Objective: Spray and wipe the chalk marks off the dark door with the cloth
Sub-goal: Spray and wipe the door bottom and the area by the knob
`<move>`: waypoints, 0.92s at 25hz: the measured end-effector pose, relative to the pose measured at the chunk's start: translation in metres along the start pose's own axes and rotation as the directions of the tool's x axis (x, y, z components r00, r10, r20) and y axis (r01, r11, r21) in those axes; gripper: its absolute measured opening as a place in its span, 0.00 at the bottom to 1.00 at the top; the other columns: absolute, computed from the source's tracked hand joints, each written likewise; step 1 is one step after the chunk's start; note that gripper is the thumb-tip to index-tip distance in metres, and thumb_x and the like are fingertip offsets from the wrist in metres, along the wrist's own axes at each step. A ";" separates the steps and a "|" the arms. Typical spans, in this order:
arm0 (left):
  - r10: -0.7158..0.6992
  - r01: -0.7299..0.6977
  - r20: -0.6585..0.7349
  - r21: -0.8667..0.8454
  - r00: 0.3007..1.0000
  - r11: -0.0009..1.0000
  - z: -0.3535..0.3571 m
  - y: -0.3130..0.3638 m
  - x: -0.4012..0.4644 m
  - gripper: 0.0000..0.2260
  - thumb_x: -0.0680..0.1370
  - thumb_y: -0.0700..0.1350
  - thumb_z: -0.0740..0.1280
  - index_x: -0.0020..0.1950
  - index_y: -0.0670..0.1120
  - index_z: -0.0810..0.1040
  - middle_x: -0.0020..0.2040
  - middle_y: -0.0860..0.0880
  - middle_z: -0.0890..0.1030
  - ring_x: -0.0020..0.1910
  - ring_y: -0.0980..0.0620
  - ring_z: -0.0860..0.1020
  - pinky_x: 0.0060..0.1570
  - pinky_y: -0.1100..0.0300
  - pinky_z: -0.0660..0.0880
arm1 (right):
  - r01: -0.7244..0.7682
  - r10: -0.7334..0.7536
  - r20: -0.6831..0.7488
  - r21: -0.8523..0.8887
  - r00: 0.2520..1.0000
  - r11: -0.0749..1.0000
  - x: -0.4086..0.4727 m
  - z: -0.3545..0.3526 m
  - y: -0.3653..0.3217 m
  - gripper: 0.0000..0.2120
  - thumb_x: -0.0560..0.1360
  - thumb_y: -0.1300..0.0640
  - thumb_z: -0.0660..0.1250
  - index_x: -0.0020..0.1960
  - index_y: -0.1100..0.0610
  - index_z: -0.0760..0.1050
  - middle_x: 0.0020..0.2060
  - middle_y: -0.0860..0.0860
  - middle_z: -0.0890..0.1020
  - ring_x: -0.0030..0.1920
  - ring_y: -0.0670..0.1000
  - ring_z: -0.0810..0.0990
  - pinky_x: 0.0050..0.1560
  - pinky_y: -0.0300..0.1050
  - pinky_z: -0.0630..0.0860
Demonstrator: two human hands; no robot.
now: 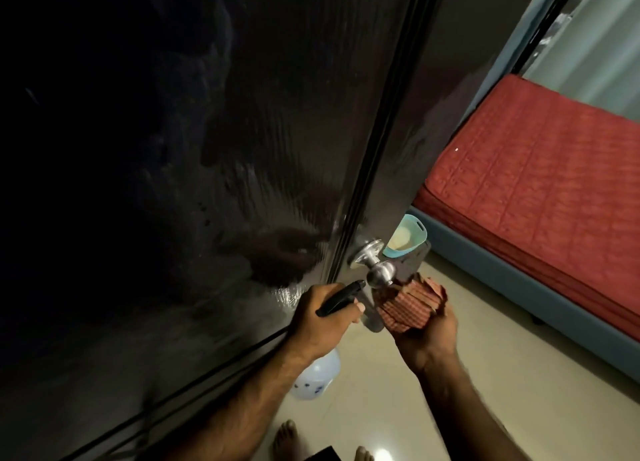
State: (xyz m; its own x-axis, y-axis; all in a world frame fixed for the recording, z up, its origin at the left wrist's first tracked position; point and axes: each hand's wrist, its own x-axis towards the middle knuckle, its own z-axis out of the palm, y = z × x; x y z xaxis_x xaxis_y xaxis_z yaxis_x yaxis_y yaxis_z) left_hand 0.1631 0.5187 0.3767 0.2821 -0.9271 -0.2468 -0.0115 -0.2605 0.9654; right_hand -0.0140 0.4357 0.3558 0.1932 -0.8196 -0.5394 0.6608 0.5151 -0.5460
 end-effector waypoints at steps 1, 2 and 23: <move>0.017 -0.017 -0.029 0.006 0.999 1.000 0.002 -0.002 0.002 0.07 0.70 0.51 0.73 0.39 0.49 0.82 0.32 0.46 0.82 0.29 0.55 0.74 0.35 0.55 0.72 | -0.020 0.022 -0.024 0.077 0.999 0.997 0.000 -0.007 -0.002 0.24 0.79 0.43 0.64 0.67 0.56 0.82 0.66 0.59 0.83 0.66 0.63 0.81 0.65 0.62 0.79; 0.034 -0.032 -0.052 0.030 0.998 0.999 0.003 -0.003 0.005 0.07 0.70 0.52 0.73 0.39 0.50 0.82 0.32 0.46 0.81 0.30 0.53 0.75 0.36 0.53 0.74 | -0.034 0.041 -0.053 0.134 0.998 0.990 -0.001 -0.012 -0.004 0.24 0.80 0.42 0.63 0.67 0.56 0.82 0.67 0.60 0.83 0.66 0.63 0.81 0.66 0.63 0.78; 0.451 -0.399 0.012 0.487 0.892 0.777 0.030 -0.016 0.000 0.14 0.75 0.48 0.73 0.41 0.56 0.67 0.27 0.56 0.69 0.27 0.58 0.71 0.29 0.69 0.63 | -0.002 0.002 -0.010 0.036 1.000 0.999 0.018 0.013 -0.019 0.27 0.82 0.41 0.61 0.73 0.57 0.79 0.67 0.59 0.83 0.62 0.59 0.84 0.59 0.57 0.83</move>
State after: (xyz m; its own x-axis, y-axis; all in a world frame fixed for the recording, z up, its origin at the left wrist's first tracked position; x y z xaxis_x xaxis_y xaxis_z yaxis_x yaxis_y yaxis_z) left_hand 0.1343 0.5151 0.3588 0.2351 -0.9481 0.2142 -0.5889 0.0364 0.8074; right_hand -0.0130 0.4077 0.3646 0.1876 -0.8160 -0.5468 0.6862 0.5072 -0.5215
